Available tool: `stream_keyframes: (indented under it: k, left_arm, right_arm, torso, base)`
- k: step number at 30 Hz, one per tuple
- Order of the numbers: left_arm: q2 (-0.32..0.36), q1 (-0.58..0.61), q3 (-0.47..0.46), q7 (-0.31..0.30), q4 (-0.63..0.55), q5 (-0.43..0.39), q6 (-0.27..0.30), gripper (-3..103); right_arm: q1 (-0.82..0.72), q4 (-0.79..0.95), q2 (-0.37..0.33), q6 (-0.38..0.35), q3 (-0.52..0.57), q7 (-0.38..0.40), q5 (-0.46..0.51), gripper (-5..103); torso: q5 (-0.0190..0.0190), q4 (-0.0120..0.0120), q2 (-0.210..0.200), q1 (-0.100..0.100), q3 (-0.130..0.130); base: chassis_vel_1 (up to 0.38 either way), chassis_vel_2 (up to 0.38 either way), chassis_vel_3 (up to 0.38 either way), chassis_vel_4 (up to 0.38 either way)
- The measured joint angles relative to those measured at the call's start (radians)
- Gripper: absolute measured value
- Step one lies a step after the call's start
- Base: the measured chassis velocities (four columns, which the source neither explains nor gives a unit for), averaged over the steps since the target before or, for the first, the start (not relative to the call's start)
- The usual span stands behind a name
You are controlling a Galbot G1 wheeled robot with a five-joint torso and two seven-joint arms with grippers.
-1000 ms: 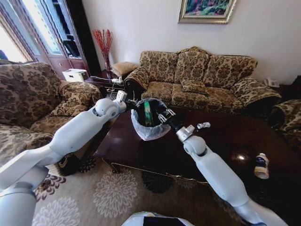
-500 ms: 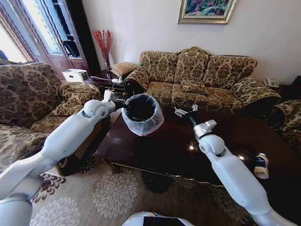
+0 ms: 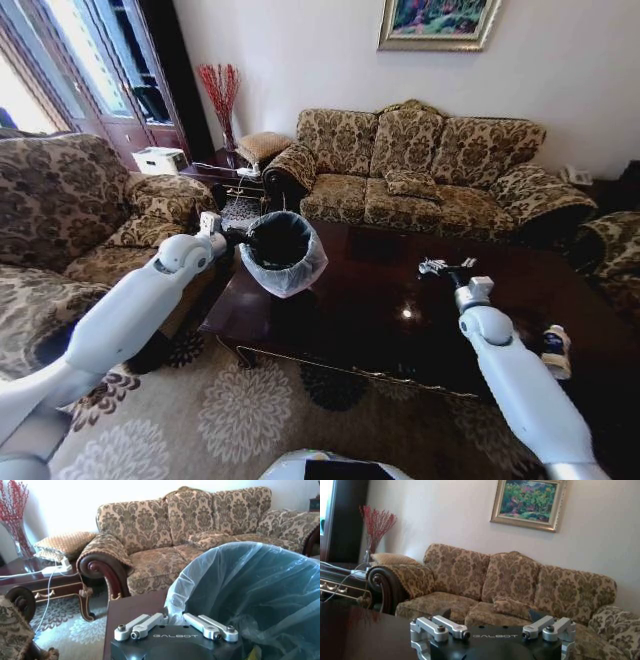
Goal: Move to the front of the table and place the trash on the table into the trash bin.
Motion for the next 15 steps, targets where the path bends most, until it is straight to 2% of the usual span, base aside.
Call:
stream_keyframes:
  k: [5, 10, 15]
  left_arm:
    - [0.005, 0.008, -0.002, 0.003, -0.016, -0.002, 0.0, 2]
    - [0.009, 0.01, -0.003, 0.005, -0.025, -0.003, -0.001, 2]
    - [0.013, 0.012, -0.003, 0.005, -0.036, -0.004, -0.001, 2]
  right_arm:
    - [-0.004, 0.023, 0.013, -0.044, -0.008, 0.0, -0.002, 100]
    - [-0.005, 0.024, 0.013, -0.046, -0.012, 0.0, -0.003, 100]
    - [-0.005, 0.025, 0.013, -0.046, -0.016, -0.003, -0.002, 100]
  torso:
    - [0.0, -0.0001, 0.0, 0.0, 0.0]
    - [-0.0001, 0.0, 0.0, 0.0, 0.0]
    - [-0.0001, 0.0001, 0.0, 0.0, 0.0]
  base:
    - [0.0, 0.0, 0.0, 0.0]
    - [-0.006, -0.011, 0.003, 0.007]
    - [-0.073, -0.091, 0.111, 0.099]
